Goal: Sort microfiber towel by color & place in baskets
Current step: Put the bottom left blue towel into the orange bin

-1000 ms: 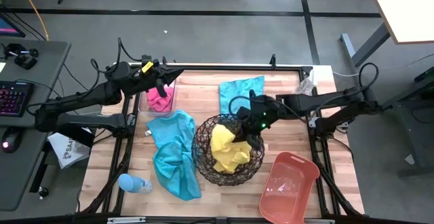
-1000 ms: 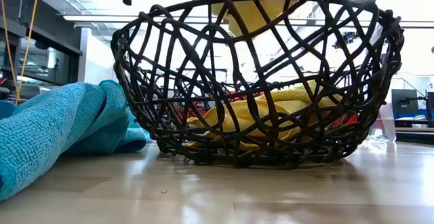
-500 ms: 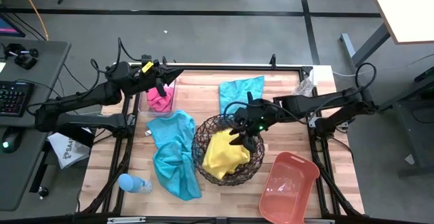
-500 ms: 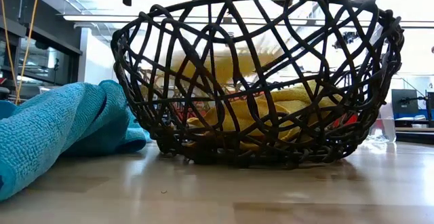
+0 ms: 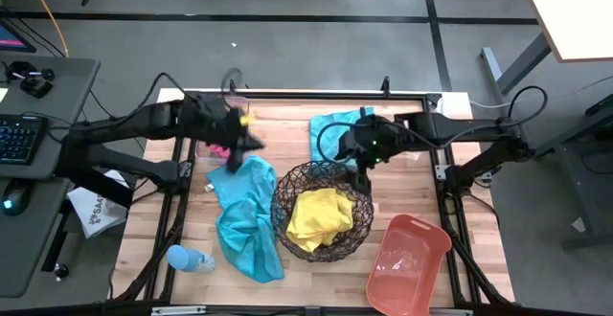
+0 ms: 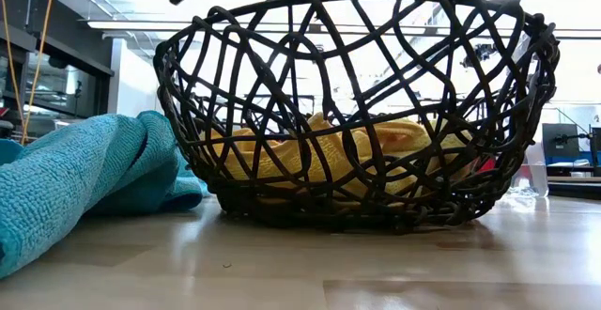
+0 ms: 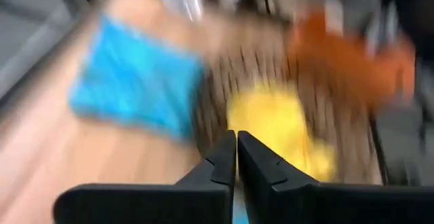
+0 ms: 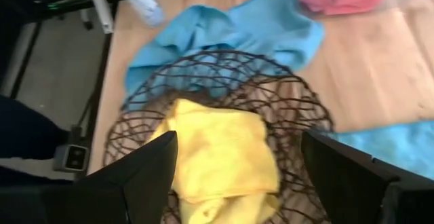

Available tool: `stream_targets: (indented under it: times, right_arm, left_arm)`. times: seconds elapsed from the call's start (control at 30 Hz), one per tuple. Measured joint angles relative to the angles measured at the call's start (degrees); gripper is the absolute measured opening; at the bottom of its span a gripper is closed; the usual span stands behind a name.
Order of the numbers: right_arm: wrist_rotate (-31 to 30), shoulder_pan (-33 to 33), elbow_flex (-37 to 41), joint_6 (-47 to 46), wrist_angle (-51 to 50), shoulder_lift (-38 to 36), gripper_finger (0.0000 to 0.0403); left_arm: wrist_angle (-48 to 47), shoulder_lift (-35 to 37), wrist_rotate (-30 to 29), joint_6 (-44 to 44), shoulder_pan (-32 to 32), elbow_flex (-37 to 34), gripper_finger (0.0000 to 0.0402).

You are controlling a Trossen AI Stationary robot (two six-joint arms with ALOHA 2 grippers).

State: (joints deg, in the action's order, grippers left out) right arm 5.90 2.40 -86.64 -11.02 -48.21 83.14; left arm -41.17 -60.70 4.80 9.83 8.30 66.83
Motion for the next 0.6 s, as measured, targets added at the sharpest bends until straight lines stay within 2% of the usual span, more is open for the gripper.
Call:
stream_targets:
  times: [0.07, 0.17, 0.33, 0.47, 0.6]
  right_arm:
    - [-0.1, -1.1, -0.1, 0.1, -0.9, 0.0, 0.0307]
    - [-0.2, -2.2, 0.1, -0.3, -2.3, 0.0, 0.0307]
    - [-0.2, -3.2, 0.2, 1.0, -4.2, 0.0, 0.0307]
    - [0.6, -3.7, 0.2, 1.0, -4.7, 0.0, 0.0307]
    - [0.8, -3.7, 0.2, 1.0, -4.8, 0.0, 0.0307]
  left_arm:
    - [-10.1, -1.5, -0.5, -1.5, -3.9, 2.4, 0.0016]
    - [-16.4, -1.7, -2.7, 0.3, -10.3, 1.1, 0.0045]
    - [-13.7, -1.1, -3.8, 1.6, -20.0, -8.6, 0.0114]
    - [-10.1, -4.1, -3.8, -6.3, -25.6, -14.9, 0.0167]
    - [-3.5, -8.4, -6.9, -12.0, -27.7, -16.4, 0.0199]
